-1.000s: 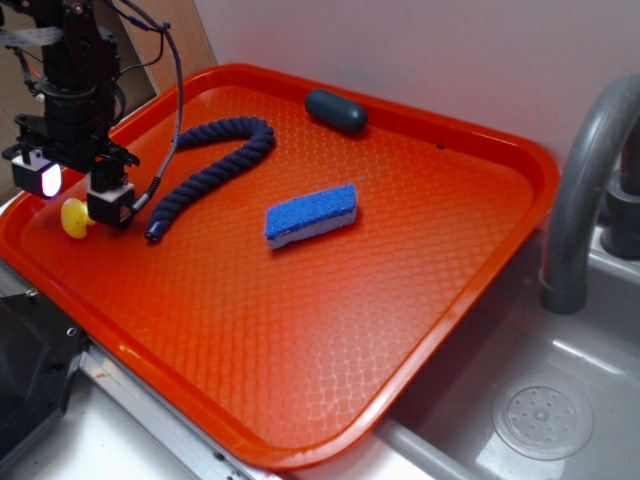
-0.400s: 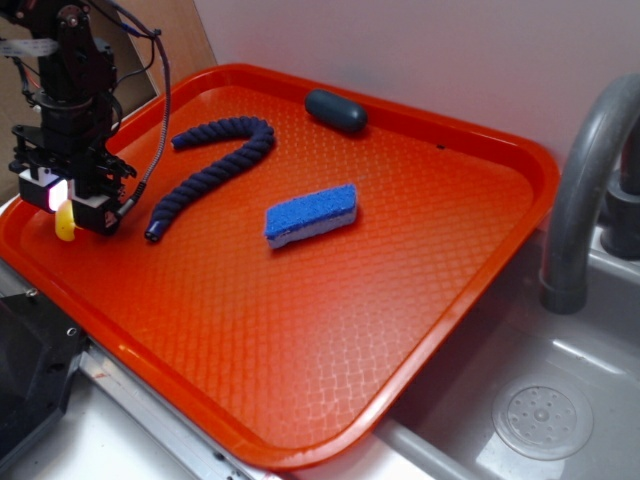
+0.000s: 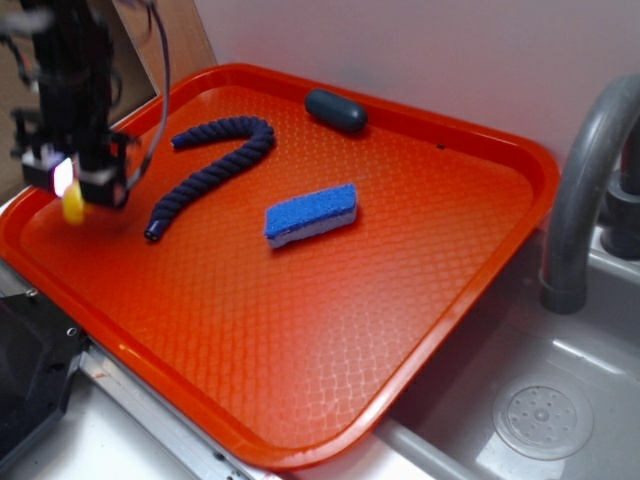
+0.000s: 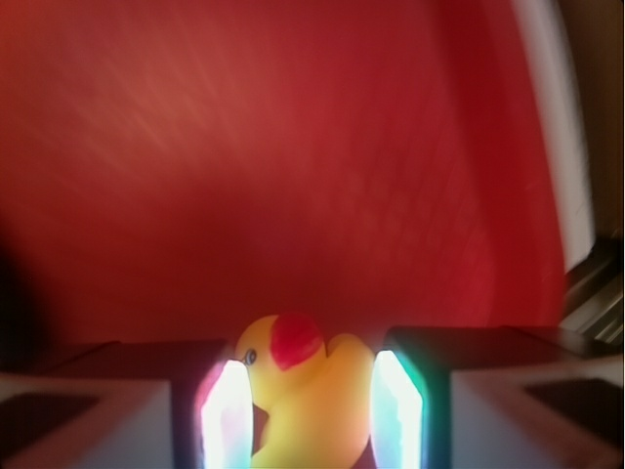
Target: Grab the yellow duck.
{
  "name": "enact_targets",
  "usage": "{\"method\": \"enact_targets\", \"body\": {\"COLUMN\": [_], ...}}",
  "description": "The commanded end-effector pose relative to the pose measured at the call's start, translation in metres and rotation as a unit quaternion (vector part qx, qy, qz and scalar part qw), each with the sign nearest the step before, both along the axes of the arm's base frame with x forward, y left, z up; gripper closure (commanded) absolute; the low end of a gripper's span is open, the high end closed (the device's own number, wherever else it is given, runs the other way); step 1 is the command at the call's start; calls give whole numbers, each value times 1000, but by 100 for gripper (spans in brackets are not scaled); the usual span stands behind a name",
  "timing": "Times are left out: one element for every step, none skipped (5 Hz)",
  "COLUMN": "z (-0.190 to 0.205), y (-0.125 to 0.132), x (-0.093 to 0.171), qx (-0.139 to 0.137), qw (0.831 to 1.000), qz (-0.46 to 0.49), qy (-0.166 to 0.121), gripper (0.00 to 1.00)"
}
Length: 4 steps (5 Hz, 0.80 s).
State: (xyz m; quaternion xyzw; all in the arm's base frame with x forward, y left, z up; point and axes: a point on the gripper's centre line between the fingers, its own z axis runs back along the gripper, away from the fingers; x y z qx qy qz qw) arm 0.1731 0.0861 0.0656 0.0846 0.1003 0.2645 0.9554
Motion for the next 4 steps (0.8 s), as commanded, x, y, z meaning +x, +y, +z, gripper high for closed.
{"method": "enact_targets", "body": {"z": [99,133,155,148], "y": [-41,-79,-106,-108], "x": [17,-3,-29,-26], "qx": [-71,-113,-134,-155], "qw": [991,977,963,959], "qz": [-31,-111,-160,-188], "qy": [-111,-142,-169,-141], "gripper": [100,100,100,100]}}
